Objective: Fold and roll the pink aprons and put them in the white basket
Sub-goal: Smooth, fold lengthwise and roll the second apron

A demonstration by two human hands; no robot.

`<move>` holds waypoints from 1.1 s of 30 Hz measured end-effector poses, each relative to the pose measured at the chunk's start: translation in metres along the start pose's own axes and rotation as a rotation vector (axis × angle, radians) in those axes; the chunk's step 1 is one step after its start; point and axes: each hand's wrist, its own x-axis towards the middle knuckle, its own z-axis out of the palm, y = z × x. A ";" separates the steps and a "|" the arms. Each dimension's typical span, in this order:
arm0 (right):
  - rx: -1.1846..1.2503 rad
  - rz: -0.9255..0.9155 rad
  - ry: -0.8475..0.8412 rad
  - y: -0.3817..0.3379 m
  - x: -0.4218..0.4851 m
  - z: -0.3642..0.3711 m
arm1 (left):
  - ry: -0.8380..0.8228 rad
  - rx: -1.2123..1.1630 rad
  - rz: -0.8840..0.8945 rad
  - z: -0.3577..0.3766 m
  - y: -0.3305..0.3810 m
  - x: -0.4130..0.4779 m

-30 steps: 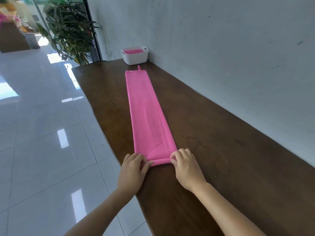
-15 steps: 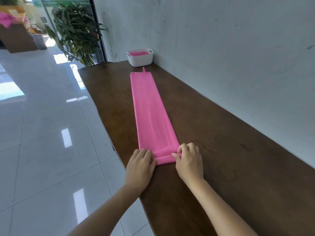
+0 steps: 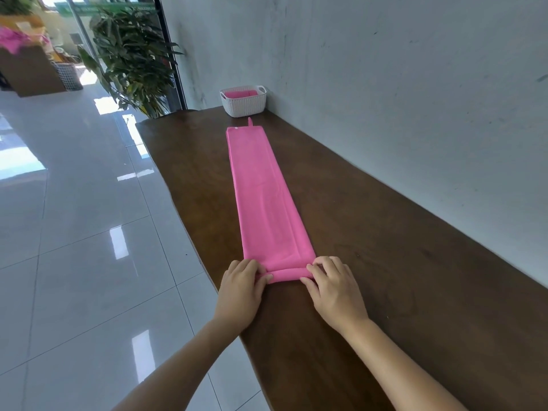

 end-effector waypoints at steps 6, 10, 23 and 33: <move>0.294 0.265 -0.143 -0.002 0.015 -0.008 | -0.124 -0.124 -0.195 -0.010 0.006 0.016; 0.409 0.380 -0.211 -0.006 0.020 -0.010 | -0.190 -0.201 -0.316 -0.017 0.006 0.024; 0.449 0.604 -0.304 -0.017 0.034 -0.010 | 0.033 0.175 0.091 -0.023 -0.001 -0.009; 0.350 0.417 -0.086 -0.026 0.026 -0.006 | 0.014 0.298 0.252 -0.016 -0.025 -0.009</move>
